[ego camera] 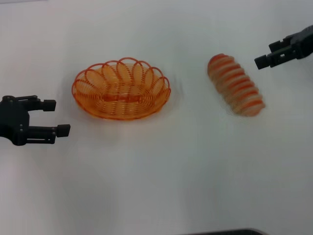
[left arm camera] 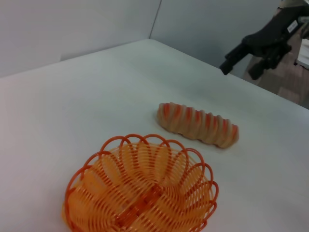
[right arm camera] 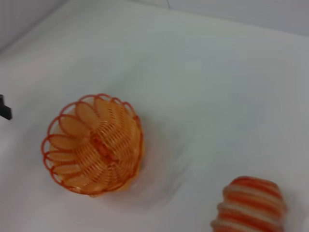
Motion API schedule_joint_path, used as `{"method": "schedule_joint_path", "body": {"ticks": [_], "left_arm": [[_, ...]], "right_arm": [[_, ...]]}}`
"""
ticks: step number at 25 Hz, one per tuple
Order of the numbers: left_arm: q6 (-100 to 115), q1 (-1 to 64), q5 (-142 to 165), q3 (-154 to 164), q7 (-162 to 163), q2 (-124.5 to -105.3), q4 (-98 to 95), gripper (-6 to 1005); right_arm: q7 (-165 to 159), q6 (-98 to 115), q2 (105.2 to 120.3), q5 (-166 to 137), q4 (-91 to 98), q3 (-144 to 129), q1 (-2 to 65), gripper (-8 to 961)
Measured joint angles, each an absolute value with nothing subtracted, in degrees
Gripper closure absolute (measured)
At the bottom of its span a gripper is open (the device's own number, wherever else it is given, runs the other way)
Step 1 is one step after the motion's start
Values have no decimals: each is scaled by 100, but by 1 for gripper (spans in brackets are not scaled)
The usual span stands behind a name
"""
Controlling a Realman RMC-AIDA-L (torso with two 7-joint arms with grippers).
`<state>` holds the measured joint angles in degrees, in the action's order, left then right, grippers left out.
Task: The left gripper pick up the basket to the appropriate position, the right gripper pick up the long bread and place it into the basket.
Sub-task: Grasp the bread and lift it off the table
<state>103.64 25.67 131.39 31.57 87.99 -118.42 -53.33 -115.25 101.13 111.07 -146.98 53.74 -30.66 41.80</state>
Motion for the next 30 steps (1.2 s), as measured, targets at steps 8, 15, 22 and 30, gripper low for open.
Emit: {"method": "schedule_joint_path", "body": {"ticks": [8, 15, 22, 30], "left_arm": [[10372, 2625, 13158, 3235, 8789, -11829, -5326, 146], [10359, 2636, 13160, 3285, 8780, -11828, -5326, 145], [10336, 2659, 13200, 3300, 8780, -11824, -5326, 146], [10326, 2692, 13238, 3392, 8809, -11815, -5326, 146]], "right_arm": [[-12500, 9992, 11361, -15770, 5594, -3857, 5002, 41], [-13440, 9784, 11547, -16193, 5600, -4157, 5428, 41], [-14453, 9653, 11617, -16412, 5600, -4629, 5514, 41], [-14958, 9551, 11686, -16782, 5589, -5029, 5587, 42]]}}
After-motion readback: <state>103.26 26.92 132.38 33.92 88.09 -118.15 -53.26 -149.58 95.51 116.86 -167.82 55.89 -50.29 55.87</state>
